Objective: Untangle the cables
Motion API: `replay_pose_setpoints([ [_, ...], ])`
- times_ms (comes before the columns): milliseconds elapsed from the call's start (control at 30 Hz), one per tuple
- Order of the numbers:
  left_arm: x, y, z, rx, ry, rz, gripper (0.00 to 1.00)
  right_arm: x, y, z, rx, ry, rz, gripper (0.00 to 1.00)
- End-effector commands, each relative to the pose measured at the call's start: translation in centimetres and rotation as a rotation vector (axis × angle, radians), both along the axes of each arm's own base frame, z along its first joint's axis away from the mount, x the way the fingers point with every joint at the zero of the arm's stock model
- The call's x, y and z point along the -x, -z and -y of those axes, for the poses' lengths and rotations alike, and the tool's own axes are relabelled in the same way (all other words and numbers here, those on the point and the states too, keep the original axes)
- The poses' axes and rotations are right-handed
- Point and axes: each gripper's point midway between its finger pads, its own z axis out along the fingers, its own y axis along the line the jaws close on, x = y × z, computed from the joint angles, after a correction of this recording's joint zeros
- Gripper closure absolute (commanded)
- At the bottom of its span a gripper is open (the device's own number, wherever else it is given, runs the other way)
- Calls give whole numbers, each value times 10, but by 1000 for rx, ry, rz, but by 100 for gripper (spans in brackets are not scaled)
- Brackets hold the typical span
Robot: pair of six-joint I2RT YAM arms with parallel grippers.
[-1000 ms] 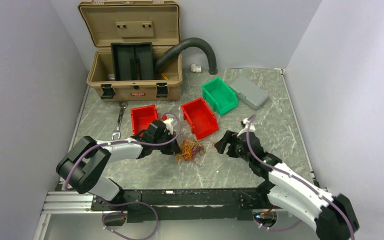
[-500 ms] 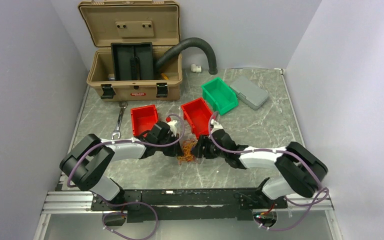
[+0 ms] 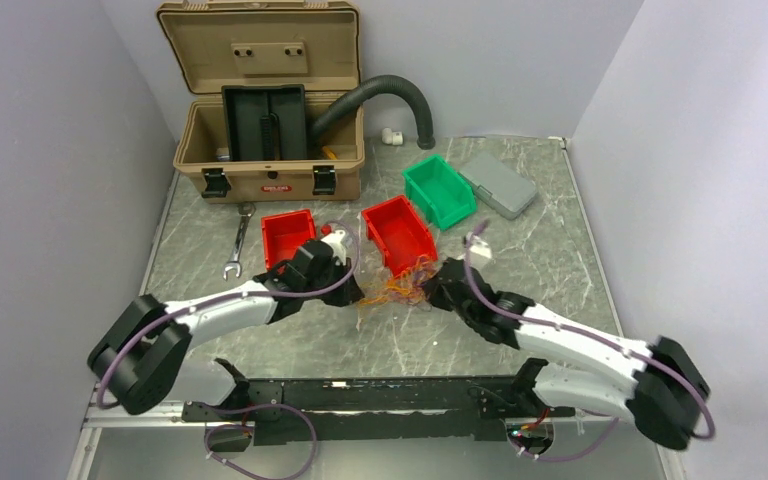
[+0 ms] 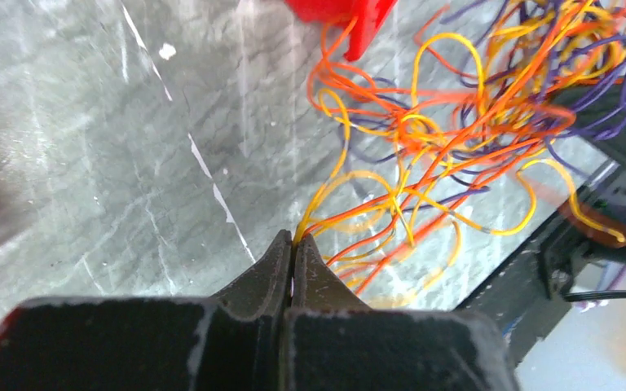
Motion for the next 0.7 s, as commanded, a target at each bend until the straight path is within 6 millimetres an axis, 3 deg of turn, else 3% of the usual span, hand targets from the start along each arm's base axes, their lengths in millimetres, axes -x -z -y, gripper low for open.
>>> replay_pose_setpoints([
  [0,-6,12,-46,-116,-160,10,100,14,1,133,262,470,13,100],
  [67,-8,9,-53,-128,-182,22,100,27,-5,163,262,585,5,100],
  [233,-13,1,-69,-172,-263,43,100,38,-24,185,174,677,43,100],
  [400,-14,-2,-120,-317,-540,-15,100,56,-22,209,137,849,-8,100],
  [667,-3,-17,-135,-322,-563,11,100,58,-19,203,248,805,-83,100],
])
